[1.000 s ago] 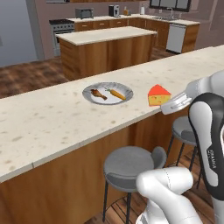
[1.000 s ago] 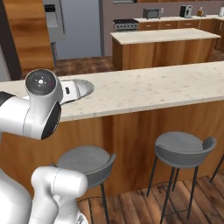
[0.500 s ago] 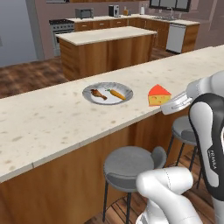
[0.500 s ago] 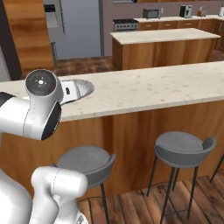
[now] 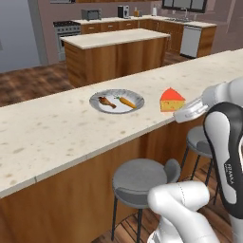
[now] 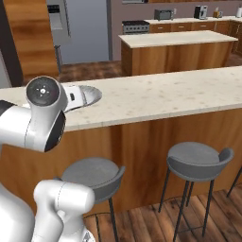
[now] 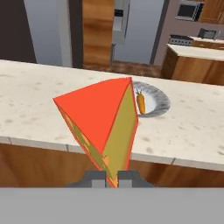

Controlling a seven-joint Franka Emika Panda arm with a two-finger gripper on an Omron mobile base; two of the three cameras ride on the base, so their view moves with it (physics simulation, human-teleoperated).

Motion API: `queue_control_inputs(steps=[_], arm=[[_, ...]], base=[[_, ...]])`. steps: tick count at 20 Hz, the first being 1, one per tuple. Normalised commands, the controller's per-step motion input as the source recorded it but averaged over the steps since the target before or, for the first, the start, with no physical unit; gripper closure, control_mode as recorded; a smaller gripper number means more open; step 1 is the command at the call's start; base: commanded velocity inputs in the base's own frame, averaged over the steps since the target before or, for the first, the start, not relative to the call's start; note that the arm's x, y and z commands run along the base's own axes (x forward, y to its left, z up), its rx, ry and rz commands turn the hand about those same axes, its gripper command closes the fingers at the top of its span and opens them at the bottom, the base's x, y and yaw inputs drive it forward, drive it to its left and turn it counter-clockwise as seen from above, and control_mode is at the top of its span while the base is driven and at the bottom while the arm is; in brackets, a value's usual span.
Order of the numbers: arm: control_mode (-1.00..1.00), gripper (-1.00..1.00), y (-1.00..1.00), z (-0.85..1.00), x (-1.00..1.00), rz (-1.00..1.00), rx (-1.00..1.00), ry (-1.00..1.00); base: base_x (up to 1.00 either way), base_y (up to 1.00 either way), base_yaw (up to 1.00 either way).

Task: Take the cheese, chicken drumstick, and carrot from the fridge and place them on the plate on the dining counter to create an appetizer plate.

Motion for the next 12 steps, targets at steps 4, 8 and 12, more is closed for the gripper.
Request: queue_control_inputs(steps=[4, 8, 12], arm=[[-1.0, 1.0, 0.13, 0.0, 0.36, -0.02, 0.06, -0.27], [-1.0, 1.0, 0.25, -0.04, 0.33, -0.01, 0.05, -0.17], [-1.0, 1.0, 0.12, 0.0, 0.21, 0.0, 0.01, 0.0]], base=[[0.0, 0.0, 0.0], [0.0, 0.0, 0.0], [0.0, 0.0, 0.0]])
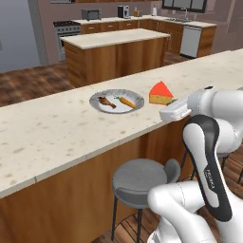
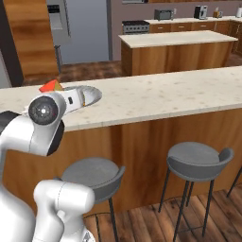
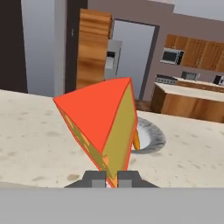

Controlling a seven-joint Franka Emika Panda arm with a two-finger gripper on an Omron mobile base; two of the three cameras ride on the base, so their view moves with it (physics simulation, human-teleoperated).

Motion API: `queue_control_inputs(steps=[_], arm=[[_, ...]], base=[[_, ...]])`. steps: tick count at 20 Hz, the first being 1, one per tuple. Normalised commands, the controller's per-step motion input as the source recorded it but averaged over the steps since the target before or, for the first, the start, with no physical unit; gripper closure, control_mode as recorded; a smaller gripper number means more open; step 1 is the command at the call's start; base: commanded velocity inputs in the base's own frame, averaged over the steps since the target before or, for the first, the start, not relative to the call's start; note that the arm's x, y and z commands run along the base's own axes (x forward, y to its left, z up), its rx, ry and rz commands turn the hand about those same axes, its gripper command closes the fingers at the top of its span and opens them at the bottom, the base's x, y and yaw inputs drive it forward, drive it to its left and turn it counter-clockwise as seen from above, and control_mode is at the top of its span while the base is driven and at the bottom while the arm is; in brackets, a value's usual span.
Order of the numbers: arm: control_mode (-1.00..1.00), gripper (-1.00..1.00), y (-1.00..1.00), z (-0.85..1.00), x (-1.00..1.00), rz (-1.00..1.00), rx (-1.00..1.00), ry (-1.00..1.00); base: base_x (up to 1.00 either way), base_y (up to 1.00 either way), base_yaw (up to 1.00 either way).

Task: Take the cheese, chicken drumstick, and carrot from the fridge and place them on the plate on the dining counter to create an appetizer plate.

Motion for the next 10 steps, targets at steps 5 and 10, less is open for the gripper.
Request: queue_control_inputs(steps=[5, 10], arm=[[-1.0, 1.0, 0.09, 0.02, 0.1, 0.0, 0.0, 0.2], [-1.0, 1.0, 0.02, 0.04, 0.08, 0.0, 0.0, 0.25]], base=[[0.0, 0.0, 0.0], [0.0, 0.0, 0.0]])
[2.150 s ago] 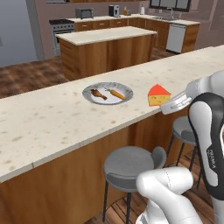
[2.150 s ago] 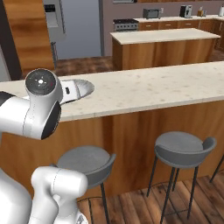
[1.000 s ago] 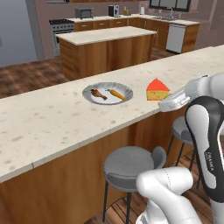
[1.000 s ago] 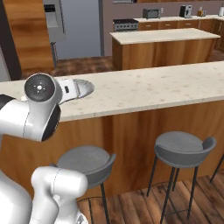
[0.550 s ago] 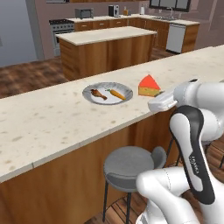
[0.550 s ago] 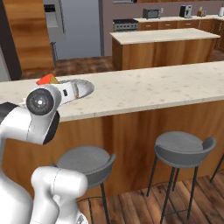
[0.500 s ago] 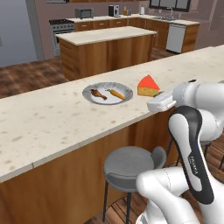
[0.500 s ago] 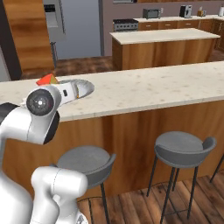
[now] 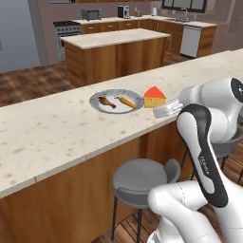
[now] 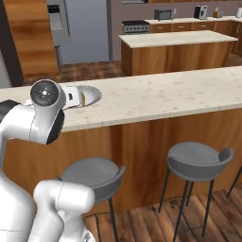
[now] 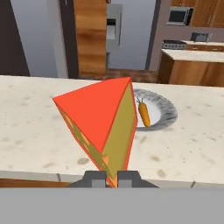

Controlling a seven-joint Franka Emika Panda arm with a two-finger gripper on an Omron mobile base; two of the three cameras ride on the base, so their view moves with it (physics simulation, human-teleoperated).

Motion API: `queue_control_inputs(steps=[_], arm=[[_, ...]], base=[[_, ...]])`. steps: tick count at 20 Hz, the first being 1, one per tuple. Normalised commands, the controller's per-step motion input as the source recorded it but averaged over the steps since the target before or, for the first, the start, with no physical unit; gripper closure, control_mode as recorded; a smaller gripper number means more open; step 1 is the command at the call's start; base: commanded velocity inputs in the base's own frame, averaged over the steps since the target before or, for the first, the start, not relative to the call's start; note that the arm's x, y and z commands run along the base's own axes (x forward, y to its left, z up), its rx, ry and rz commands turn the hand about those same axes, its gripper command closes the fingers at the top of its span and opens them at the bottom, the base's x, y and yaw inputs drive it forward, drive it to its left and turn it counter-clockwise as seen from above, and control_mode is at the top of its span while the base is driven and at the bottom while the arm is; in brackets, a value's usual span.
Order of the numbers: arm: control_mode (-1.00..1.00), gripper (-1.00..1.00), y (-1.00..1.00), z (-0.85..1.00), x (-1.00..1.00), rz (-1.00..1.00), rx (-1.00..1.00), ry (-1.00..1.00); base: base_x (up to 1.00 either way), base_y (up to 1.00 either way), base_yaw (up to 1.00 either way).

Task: Take the cheese, chicken drumstick, and carrot from the fridge and place them on the plate on the dining counter to create an appetizer plate.

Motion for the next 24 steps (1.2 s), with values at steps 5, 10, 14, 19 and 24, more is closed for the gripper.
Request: queue_control_inputs(steps=[5, 10, 14, 19, 24], arm=[[-1.0, 1.0, 0.0, -0.04, 0.02, 0.0, 0.03, 0.08], [-1.0, 1.0, 0.0, -0.17, 0.01, 0.0, 0.1, 0.0], [-1.0, 1.0, 0.0, -0.23, 0.07, -0.01, 0.11, 0.0], [-1.0, 1.0, 0.0, -0.08, 0.22, -0.06, 0.09, 0.04], [-1.0, 1.0, 0.0, 0.31, 0.34, -0.13, 0.0, 0.32]], base=[[0.0, 0.0, 0.0], [0.0, 0.0, 0.0], [0.0, 0.0, 0.0], [0.0, 0.0, 0.0], [0.0, 0.0, 0.0]])
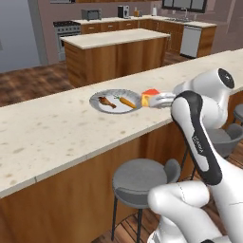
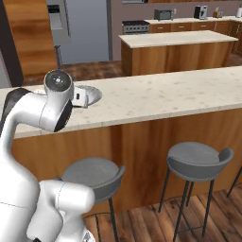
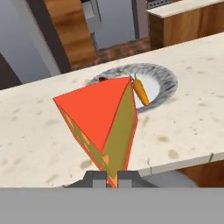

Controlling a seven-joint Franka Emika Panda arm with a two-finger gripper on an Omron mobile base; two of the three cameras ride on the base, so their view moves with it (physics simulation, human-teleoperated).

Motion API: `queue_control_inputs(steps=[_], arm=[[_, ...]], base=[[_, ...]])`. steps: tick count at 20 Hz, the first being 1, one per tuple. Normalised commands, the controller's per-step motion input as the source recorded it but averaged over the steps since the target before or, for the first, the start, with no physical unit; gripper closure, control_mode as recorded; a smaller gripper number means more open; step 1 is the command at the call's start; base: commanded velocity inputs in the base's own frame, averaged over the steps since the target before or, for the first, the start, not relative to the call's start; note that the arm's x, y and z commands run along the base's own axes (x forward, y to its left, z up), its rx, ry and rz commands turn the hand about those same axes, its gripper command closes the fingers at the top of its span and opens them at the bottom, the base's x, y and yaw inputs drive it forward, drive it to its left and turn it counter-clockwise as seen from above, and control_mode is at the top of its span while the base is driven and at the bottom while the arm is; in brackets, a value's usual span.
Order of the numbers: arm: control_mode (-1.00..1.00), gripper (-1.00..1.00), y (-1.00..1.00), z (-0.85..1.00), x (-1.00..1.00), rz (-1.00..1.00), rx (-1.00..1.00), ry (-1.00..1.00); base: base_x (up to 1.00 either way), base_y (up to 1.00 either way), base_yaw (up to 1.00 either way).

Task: Take the cheese, chicken drumstick, and carrot from the fridge and place them on the plate on the dining counter to create an appetizer plate.

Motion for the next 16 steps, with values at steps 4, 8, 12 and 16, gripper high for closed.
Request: queue_control_inputs(steps=[4, 8, 12, 16], arm=[[-1.0, 1.0, 0.0, 0.11, 0.5, -0.1, 0.0, 0.27], [-1.0, 1.0, 0.04, -0.01, 0.64, -0.02, 0.0, 0.09], [-1.0, 1.0, 0.16, -0.27, 0.51, 0.0, 0.0, 0.0], [-1.0, 1.0, 0.3, -0.46, 0.47, 0.0, 0.0, 0.0]], base=[[0.0, 0.0, 0.0], [0.0, 0.0, 0.0], [0.0, 0.0, 0.0], [0.0, 0.0, 0.0]])
